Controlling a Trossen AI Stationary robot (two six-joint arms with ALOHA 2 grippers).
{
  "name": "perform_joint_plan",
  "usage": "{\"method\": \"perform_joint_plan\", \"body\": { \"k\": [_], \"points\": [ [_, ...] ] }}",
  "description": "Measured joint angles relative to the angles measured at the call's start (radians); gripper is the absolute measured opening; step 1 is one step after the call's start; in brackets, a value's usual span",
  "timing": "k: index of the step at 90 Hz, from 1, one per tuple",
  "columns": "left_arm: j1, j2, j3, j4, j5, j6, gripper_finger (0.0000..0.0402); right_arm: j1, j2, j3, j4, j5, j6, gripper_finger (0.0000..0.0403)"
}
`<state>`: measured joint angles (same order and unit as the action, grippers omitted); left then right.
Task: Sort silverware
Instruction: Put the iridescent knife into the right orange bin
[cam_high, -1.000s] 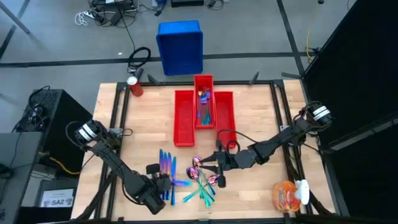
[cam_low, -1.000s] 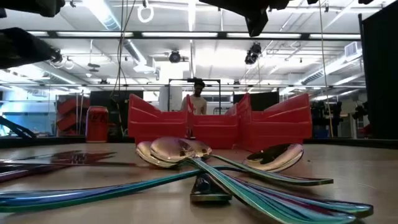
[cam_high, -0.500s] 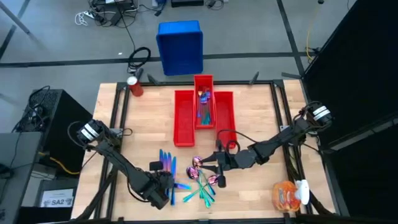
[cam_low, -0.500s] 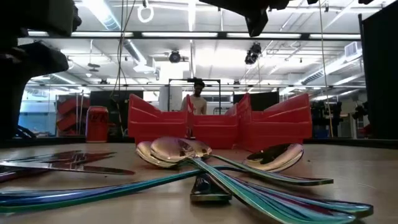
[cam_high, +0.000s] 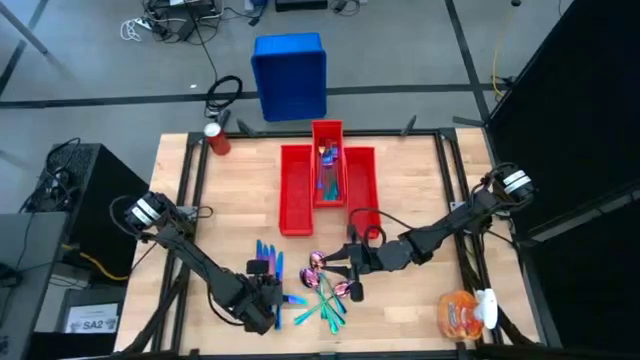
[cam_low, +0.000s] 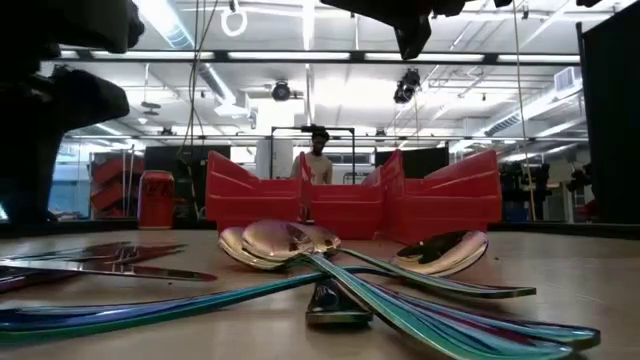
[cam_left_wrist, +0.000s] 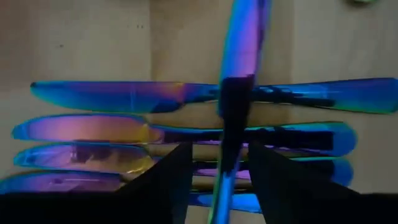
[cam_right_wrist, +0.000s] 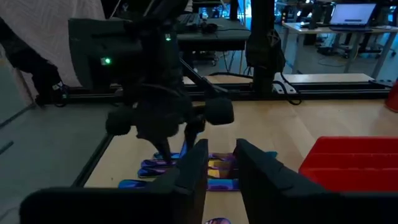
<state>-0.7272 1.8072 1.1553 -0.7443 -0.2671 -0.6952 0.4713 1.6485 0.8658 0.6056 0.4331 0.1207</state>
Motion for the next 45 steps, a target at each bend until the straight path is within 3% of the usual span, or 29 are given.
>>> {"method": "perform_joint_plan", "body": {
  "k": [28, 45],
  "points": [
    [0.014, 0.0, -0.002, 0.022, 0.026, 0.06, 0.0139, 0.0, 0.0, 0.0, -0.001, 0.0, 0.01, 0.0072],
    [0.014, 0.0, -0.067, 0.096, 0.073, 0.059, 0.0139, 0.0, 0.0, 0.0, -0.002, 0.0, 0.01, 0.0075]
  ]
}}
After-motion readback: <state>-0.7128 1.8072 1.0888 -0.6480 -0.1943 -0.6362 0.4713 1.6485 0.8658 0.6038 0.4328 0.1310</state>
